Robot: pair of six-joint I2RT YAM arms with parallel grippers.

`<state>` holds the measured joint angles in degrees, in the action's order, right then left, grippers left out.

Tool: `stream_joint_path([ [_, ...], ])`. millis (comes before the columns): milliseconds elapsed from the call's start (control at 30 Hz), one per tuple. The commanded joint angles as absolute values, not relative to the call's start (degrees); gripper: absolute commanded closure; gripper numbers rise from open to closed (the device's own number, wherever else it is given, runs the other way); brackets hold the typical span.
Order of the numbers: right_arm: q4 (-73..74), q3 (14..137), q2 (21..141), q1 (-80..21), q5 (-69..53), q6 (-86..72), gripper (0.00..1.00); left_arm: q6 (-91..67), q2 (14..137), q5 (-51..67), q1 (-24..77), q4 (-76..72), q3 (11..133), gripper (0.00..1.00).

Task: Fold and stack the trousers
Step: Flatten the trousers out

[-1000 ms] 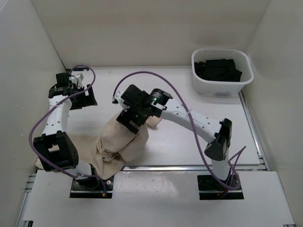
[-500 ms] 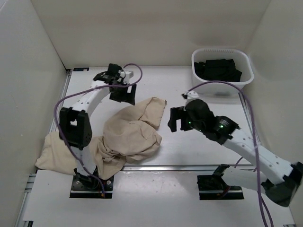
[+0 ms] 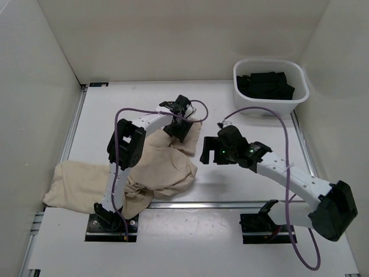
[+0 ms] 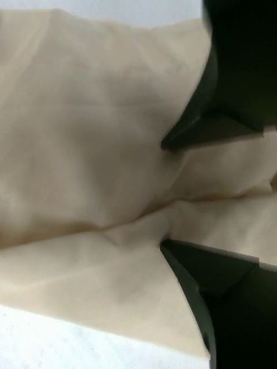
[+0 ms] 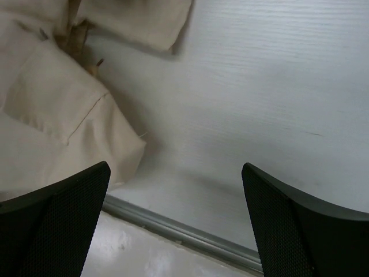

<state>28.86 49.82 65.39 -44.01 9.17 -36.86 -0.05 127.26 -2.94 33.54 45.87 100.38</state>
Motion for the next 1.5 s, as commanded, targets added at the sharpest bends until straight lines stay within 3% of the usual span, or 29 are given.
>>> stream_joint_path([
  [0, 22.43, 51.76, 70.74, -44.47, -4.77, -32.27, 0.01, 0.00, 127.19, -4.49, 30.94, 45.26, 100.11, 0.31],
  [33, 21.46, 51.77, 72.41, -45.78, -7.62, -30.43, 0.01, 0.00, 126.66, -3.70, 30.94, 45.26, 100.11, 0.67],
  [67, 20.40, 51.77, 75.82, -46.66, -10.00, -26.67, 0.01, 0.00, 125.43, -3.08, 30.07, 45.26, 100.11, 0.78],
  [333, 16.10, 63.54, 96.30, -49.83, -18.09, -19.25, 0.01, 0.00, 113.92, -2.02, 20.49, 45.79, 102.57, 0.82],
  [367, 15.13, 65.20, 97.72, -49.83, -19.32, -20.29, 0.09, 0.00, 110.95, -2.02, 19.26, 45.79, 102.57, 0.82],
  [433, 14.24, 66.61, 101.31, -49.83, -21.79, -21.44, 0.34, 0.00, 108.29, -2.55, 15.22, 45.79, 103.10, 0.84],
  [467, 14.24, 67.14, 102.03, -49.14, -21.80, -21.97, 0.79, 0.00, 107.06, -2.55, 13.81, 45.79, 103.62, 0.84],
  [500, 15.54, 67.84, 102.04, -48.09, -19.88, -23.36, 1.00, 0.00, 104.96, -3.07, 10.84, 45.79, 104.15, 0.84],
  [600, 21.78, 66.10, 97.40, -44.49, -9.53, -24.95, 1.00, 0.00, 102.05, -3.08, 6.08, 45.79, 106.87, 0.84],
  [800, 52.70, 71.53, 80.26, -37.44, 36.47, -36.11, 1.00, 0.00, 96.07, -3.60, -3.33, 47.10, 108.72, 0.84],
  [933, 57.82, 76.80, 71.04, -41.47, 46.89, -36.12, 1.00, 0.00, 93.70, -1.76, -8.07, 49.30, 108.72, 0.84],
  [1133, 57.32, 83.58, 73.98, -54.73, 50.73, -30.88, 1.00, 0.00, 91.06, 1.66, -14.23, 51.50, 106.10, 0.84],
  [1200, 54.94, 81.30, 80.11, -59.23, 44.25, -24.45, 0.79, 0.00, 88.78, 2.37, -15.64, 52.82, 100.06, 0.84],
  [1233, 54.93, 81.30, 82.94, -60.20, 40.38, -23.48, 0.62, 0.00, 87.81, 2.37, -16.43, 52.82, 97.24, 0.84],
  [1267, 56.06, 81.30, 85.93, -62.21, 35.30, -23.47, 0.17, 0.00, 86.06, 1.59, -16.44, 52.82, 94.25, 0.84],
  [1333, 57.48, 82.09, 91.75, -64.50, 34.28, -25.22, 0.02, 0.00, 84.30, 2.37, -19.41, 51.51, 86.01, 0.84],
  [1467, 48.10, 70.61, 82.65, -64.01, 32.79, -33.20, 0.01, 0.00, 82.35, 4.21, -24.51, 50.37, 77.27, 0.84],
])
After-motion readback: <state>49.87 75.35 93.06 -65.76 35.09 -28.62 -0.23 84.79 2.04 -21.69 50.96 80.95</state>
